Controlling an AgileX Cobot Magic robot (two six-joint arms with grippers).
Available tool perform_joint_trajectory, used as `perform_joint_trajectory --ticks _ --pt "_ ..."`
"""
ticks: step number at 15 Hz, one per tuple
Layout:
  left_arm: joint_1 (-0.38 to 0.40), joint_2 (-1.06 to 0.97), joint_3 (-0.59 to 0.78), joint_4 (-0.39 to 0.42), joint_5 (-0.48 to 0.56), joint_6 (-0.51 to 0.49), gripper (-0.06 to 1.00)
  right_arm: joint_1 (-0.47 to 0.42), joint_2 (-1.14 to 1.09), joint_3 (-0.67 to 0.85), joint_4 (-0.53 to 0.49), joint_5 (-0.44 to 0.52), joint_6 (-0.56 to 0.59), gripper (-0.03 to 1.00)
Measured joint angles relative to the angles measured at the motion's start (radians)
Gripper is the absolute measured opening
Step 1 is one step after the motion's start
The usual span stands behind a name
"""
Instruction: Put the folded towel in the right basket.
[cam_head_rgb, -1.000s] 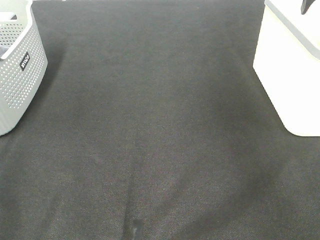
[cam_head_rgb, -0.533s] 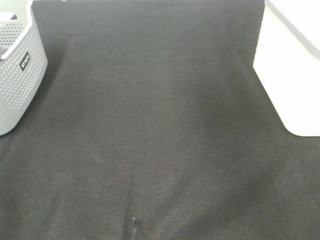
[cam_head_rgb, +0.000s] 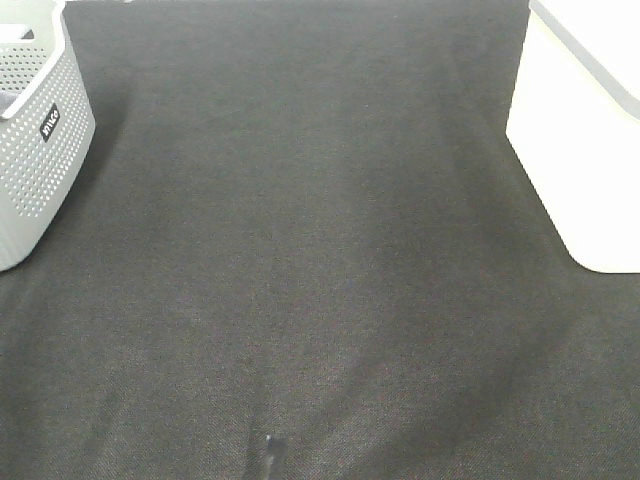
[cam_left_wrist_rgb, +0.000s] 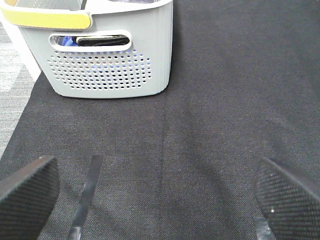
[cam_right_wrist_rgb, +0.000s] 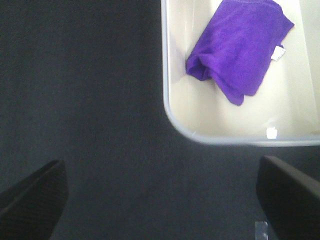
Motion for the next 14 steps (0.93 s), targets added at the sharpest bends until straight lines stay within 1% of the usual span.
perform_joint_trajectory --ticks 2,3,5,6,9,12,14 --pt "0.0 0.0 0.0 0.0 0.0 0.0 0.99 0.0 -0.239 0.235 0.03 -0.073 -0.048 0.97" --pt "0.0 0.0 0.0 0.0 0.0 0.0 0.99 0.0 -0.422 0.366 0.064 -0.1 -0.067 0.97" --pt "0.0 0.0 0.0 0.0 0.0 0.0 0.99 0.0 -0.624 0.497 0.076 -0.1 -0.078 0.97" --pt "0.0 0.0 0.0 0.0 0.0 0.0 0.99 0.0 -0.624 0.497 0.076 -0.1 -0.078 0.97" --pt "0.0 0.0 0.0 0.0 0.0 0.0 0.99 0.0 -0.915 0.646 0.076 -0.072 -0.091 0.97" --pt "0.0 0.0 0.0 0.0 0.0 0.0 0.99 0.005 -1.084 0.777 0.074 -0.053 -0.09 0.97" --pt "0.0 0.0 0.0 0.0 0.0 0.0 0.99 0.045 -1.147 0.842 0.059 -0.05 -0.09 0.97"
